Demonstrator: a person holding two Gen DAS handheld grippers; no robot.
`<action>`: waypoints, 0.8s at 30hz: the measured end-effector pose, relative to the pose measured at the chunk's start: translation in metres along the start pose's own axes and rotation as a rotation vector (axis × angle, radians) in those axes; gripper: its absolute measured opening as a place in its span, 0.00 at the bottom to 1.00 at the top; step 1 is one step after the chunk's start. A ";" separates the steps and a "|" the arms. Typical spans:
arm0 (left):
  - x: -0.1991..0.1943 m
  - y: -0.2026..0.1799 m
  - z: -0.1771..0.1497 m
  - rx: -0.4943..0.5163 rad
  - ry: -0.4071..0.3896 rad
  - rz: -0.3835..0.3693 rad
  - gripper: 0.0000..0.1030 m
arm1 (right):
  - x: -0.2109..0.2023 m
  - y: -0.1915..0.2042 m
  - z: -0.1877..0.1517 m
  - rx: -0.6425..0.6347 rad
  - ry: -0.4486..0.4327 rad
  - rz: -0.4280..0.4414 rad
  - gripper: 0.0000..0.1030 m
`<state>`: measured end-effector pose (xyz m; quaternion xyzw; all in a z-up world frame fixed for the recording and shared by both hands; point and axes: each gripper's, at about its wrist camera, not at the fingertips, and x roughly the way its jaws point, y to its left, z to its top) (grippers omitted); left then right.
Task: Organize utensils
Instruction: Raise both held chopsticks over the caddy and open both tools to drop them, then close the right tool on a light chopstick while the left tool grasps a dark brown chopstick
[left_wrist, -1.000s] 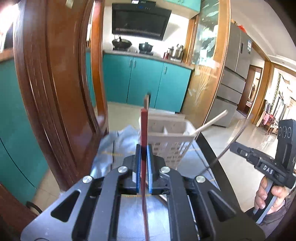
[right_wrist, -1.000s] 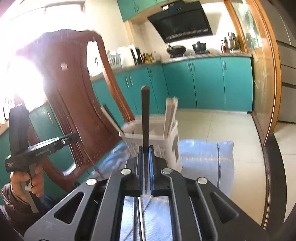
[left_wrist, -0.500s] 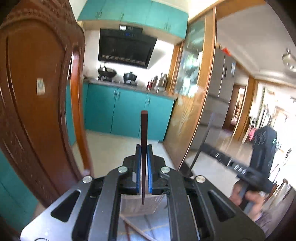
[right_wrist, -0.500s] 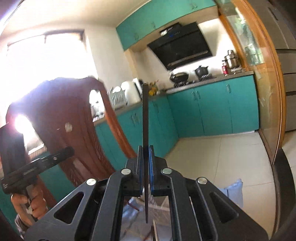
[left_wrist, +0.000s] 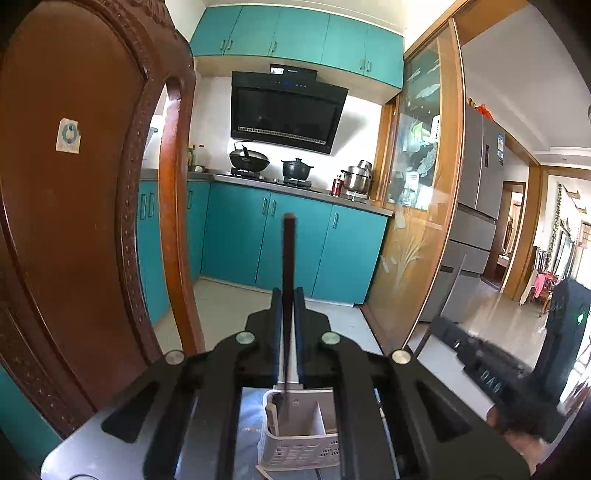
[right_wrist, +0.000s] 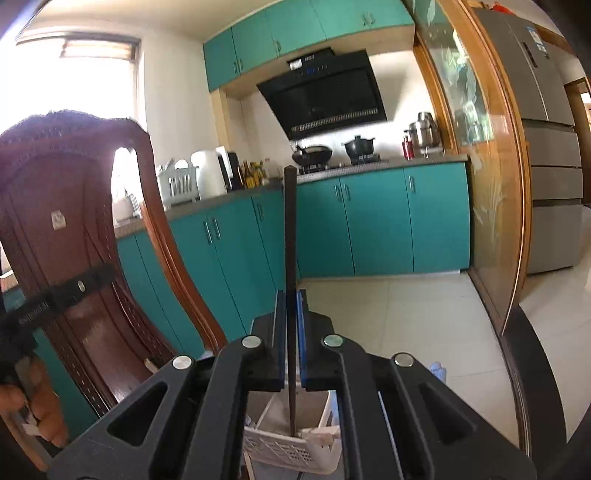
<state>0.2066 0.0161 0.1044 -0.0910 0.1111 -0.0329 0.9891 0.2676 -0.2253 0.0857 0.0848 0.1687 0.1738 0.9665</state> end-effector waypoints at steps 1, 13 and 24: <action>0.001 -0.001 0.000 -0.001 0.003 -0.003 0.07 | 0.002 0.000 -0.004 -0.002 0.015 -0.002 0.06; 0.036 -0.007 -0.026 0.011 0.132 -0.001 0.07 | -0.015 0.015 -0.014 -0.047 0.010 0.021 0.25; -0.007 0.009 -0.061 0.035 0.020 0.008 0.40 | -0.003 0.052 -0.116 -0.193 0.368 0.238 0.27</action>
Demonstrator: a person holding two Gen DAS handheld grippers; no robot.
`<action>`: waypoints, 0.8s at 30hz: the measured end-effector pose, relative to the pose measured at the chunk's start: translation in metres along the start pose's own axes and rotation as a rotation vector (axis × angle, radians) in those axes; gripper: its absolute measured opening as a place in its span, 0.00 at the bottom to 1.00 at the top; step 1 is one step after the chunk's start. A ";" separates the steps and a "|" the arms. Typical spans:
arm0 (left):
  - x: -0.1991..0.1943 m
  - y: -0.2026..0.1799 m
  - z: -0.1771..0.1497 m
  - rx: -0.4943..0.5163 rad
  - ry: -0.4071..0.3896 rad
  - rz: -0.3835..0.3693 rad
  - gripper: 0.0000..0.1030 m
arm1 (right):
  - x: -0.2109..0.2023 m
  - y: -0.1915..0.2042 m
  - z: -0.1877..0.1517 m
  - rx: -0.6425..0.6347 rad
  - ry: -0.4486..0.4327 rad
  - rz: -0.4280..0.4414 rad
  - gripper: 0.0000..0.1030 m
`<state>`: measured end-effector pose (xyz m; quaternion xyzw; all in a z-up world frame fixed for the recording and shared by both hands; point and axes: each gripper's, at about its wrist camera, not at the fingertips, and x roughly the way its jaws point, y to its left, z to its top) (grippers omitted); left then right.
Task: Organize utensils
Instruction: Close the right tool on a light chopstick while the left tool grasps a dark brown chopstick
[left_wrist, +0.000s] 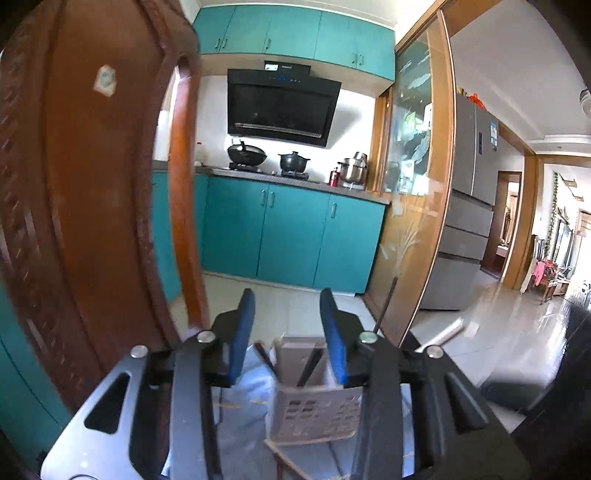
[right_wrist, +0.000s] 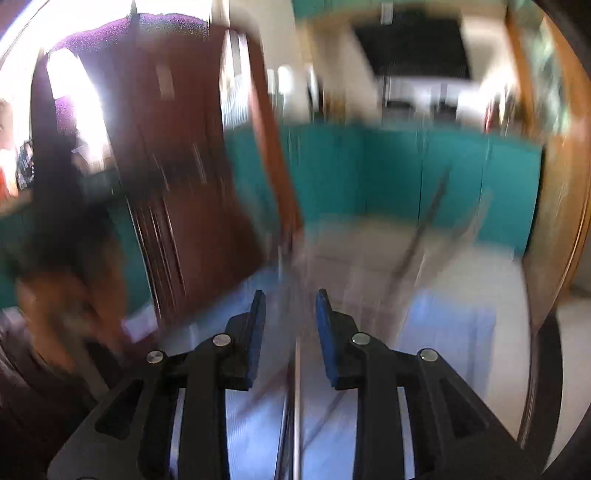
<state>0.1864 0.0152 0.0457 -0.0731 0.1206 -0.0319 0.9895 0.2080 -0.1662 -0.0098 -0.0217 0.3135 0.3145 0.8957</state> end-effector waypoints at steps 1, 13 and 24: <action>0.001 0.003 -0.005 0.002 0.016 0.015 0.40 | 0.025 -0.001 -0.015 0.023 0.111 0.000 0.27; 0.030 0.042 -0.058 -0.084 0.291 0.106 0.44 | 0.096 0.008 -0.072 0.111 0.405 -0.016 0.05; 0.049 0.028 -0.113 0.003 0.538 0.119 0.51 | 0.058 -0.045 -0.078 0.314 0.337 -0.053 0.02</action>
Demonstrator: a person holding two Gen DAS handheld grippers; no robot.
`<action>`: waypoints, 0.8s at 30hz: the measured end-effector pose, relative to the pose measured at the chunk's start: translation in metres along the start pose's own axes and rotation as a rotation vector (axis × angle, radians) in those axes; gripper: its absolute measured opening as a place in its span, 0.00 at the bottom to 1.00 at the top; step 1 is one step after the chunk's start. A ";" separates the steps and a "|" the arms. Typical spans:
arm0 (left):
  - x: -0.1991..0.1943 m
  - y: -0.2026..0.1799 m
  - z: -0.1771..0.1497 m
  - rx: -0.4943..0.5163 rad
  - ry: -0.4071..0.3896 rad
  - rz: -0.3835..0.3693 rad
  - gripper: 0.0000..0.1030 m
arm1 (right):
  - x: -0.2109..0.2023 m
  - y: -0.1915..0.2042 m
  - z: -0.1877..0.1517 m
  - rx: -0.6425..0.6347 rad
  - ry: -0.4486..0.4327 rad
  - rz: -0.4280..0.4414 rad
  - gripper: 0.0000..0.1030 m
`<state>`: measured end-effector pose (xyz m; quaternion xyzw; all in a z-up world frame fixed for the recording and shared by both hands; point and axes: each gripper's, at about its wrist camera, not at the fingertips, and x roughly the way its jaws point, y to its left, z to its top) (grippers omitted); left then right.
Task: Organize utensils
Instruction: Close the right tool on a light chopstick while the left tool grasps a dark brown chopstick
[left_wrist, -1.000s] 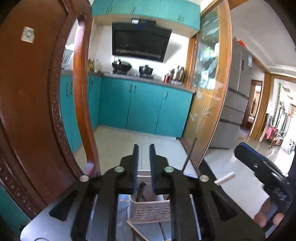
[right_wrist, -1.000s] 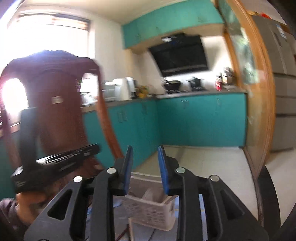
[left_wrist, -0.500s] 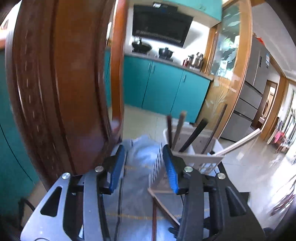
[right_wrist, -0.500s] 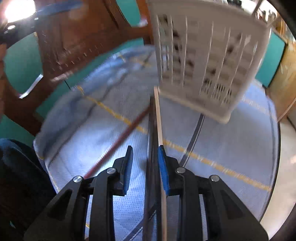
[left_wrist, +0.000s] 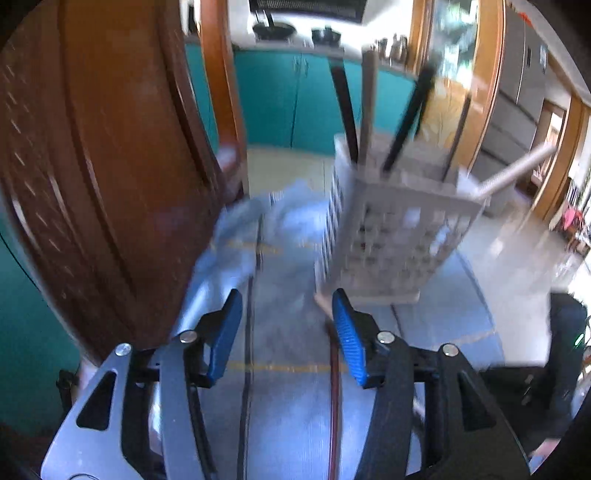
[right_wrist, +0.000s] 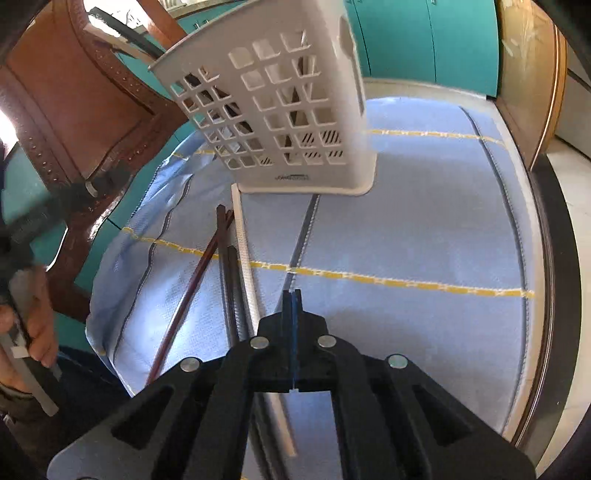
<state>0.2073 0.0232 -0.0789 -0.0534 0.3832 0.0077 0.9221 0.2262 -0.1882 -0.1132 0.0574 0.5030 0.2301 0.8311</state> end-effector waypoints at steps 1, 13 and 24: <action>0.006 -0.001 -0.004 -0.003 0.034 -0.003 0.51 | -0.003 0.001 -0.002 -0.012 -0.004 0.010 0.06; 0.041 -0.008 -0.033 0.004 0.200 -0.013 0.51 | 0.015 0.020 -0.009 -0.097 0.038 -0.092 0.08; 0.043 -0.009 -0.042 0.012 0.226 -0.020 0.52 | -0.035 -0.042 -0.074 0.266 0.009 0.003 0.07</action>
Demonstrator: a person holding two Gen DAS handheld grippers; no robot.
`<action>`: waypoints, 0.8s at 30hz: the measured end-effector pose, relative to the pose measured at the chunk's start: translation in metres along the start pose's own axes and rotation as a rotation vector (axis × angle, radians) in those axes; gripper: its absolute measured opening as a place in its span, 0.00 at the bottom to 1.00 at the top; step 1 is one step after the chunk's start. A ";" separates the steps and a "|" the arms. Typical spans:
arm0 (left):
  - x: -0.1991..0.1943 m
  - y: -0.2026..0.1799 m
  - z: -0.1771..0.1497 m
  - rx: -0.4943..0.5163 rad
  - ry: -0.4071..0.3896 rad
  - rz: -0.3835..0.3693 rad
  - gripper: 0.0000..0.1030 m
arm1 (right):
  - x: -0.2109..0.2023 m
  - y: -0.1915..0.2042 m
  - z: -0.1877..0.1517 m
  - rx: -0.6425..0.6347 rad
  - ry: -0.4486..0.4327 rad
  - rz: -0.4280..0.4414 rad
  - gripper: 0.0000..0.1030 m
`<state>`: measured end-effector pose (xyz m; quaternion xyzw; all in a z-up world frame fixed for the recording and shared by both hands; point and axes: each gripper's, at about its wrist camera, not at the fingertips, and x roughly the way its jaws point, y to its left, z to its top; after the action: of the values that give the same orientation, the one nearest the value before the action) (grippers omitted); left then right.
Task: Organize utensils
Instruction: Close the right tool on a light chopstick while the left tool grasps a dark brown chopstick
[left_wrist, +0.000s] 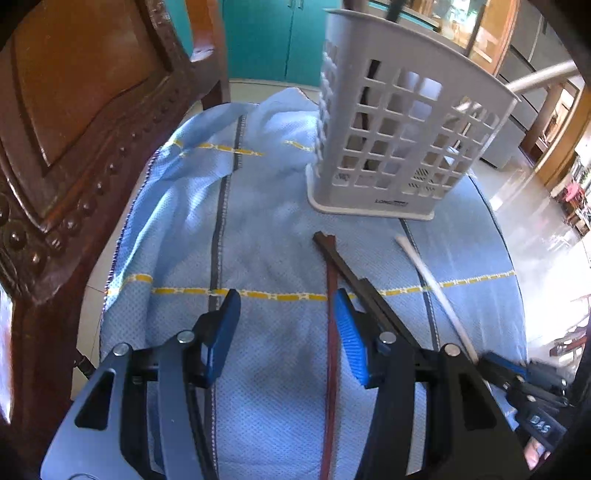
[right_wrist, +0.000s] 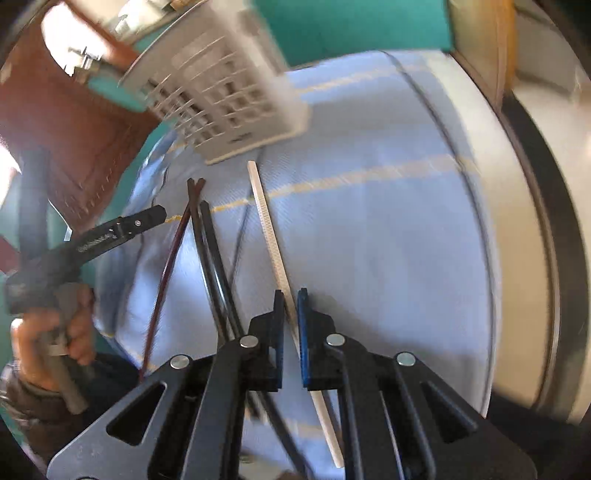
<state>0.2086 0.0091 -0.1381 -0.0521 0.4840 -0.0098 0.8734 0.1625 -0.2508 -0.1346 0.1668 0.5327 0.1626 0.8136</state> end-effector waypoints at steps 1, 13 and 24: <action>0.000 -0.001 0.000 0.008 0.002 -0.003 0.52 | -0.005 -0.002 -0.006 0.008 -0.005 0.006 0.07; 0.024 -0.029 -0.008 0.119 0.056 0.057 0.52 | 0.050 0.065 0.042 -0.425 0.045 -0.296 0.33; 0.030 -0.036 0.004 0.133 0.028 0.016 0.25 | 0.062 0.055 0.074 -0.364 0.026 -0.207 0.06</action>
<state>0.2293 -0.0287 -0.1578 0.0102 0.4950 -0.0359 0.8681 0.2495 -0.1818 -0.1327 -0.0406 0.5191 0.1740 0.8358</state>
